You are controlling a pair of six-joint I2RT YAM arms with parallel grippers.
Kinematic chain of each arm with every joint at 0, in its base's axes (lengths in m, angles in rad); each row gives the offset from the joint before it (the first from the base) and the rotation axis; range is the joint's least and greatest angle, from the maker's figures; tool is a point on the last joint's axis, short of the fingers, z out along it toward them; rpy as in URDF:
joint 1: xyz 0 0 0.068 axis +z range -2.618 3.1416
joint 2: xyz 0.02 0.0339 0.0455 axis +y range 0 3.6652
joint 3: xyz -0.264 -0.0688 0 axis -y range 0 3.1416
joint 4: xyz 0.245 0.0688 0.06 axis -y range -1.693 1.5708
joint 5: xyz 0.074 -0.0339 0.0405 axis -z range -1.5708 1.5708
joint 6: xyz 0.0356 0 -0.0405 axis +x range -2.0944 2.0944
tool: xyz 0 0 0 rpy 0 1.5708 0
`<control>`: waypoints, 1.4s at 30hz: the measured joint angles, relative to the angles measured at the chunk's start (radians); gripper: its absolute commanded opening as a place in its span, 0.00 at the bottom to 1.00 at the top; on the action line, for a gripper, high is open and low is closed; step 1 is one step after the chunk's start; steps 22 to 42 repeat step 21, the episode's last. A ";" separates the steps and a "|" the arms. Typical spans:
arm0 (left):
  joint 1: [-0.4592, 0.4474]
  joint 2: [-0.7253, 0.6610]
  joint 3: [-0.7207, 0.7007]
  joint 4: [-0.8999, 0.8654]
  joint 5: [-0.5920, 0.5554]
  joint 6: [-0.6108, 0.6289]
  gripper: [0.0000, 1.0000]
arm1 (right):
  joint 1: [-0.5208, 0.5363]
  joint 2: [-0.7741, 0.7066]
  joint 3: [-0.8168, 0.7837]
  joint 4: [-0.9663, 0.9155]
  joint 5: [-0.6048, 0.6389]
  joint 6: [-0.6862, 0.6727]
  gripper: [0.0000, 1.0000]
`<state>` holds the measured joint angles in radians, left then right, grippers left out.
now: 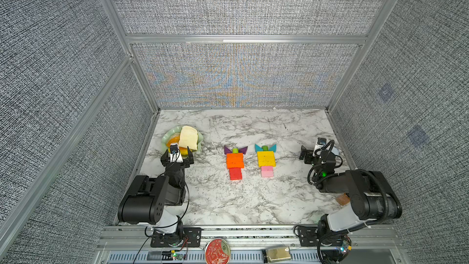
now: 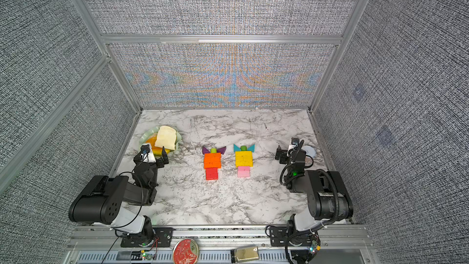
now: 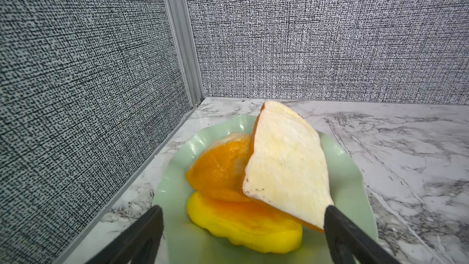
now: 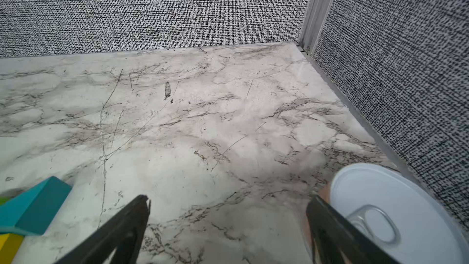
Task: Assemble a carrot with building blocks
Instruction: Reset both arms
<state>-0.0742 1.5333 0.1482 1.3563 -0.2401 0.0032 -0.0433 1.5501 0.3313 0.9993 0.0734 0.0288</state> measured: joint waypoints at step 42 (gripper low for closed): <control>0.000 0.002 0.011 0.002 0.003 0.001 0.99 | 0.003 -0.004 -0.011 0.000 -0.003 0.000 0.99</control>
